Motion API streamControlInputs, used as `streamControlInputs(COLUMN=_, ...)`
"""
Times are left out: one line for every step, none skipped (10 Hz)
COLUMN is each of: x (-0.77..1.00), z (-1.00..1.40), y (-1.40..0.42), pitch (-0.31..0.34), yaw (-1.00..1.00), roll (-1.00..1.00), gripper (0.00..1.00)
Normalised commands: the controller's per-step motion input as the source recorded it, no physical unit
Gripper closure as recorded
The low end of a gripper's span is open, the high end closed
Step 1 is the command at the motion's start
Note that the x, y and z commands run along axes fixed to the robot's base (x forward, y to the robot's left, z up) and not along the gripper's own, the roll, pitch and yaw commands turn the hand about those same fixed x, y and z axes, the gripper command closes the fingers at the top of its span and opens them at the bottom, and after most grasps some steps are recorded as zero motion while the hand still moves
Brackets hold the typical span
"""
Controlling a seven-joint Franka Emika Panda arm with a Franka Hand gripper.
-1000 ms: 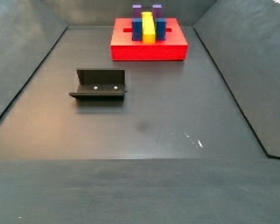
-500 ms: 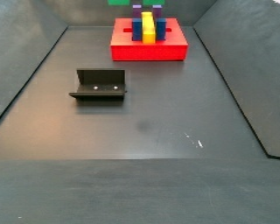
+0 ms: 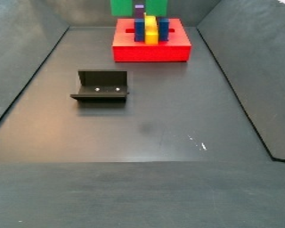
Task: Pick up the green object. Move up. Place the green object on the fixture. Regrasp the green object. Move to above the board. Insert the green object.
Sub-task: Insert the green object.
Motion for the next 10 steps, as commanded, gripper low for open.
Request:
streamControlInputs(x=0.05, z=-0.25, y=-0.09, pitch=0.0, yaw=0.32, roll=0.05, gripper=1.0)
streamControlInputs(x=0.0, z=-0.17, y=-0.2, pitch=0.0, yaw=0.37, roll=0.08, gripper=1.0)
streamControlInputs(x=0.0, z=-0.12, y=-0.3, pitch=0.0, yaw=0.4, roll=0.07, gripper=1.0)
streamControlInputs(x=0.0, z=-0.02, y=-0.32, pitch=0.0, yaw=0.23, roll=0.09, gripper=1.0)
streamControlInputs(x=-0.09, z=0.0, y=-0.19, pitch=0.0, yaw=0.01, roll=0.07, gripper=1.0)
streamControlInputs(x=-0.37, z=0.0, y=-0.04, pitch=-0.009, yaw=-0.05, roll=0.05, gripper=1.0)
streamControlInputs(x=-0.54, z=0.03, y=-0.02, pitch=-0.114, yaw=-0.15, roll=-0.01, gripper=1.0)
streamControlInputs(x=-0.45, z=0.17, y=-0.1, pitch=-0.276, yaw=-0.24, roll=-0.18, gripper=1.0)
streamControlInputs(x=-0.49, z=0.19, y=-0.11, pitch=-0.347, yaw=-0.3, roll=-0.21, gripper=1.0)
streamControlInputs(x=-0.5, z=0.2, y=-0.09, pitch=-0.36, yaw=-0.3, roll=-0.23, gripper=1.0)
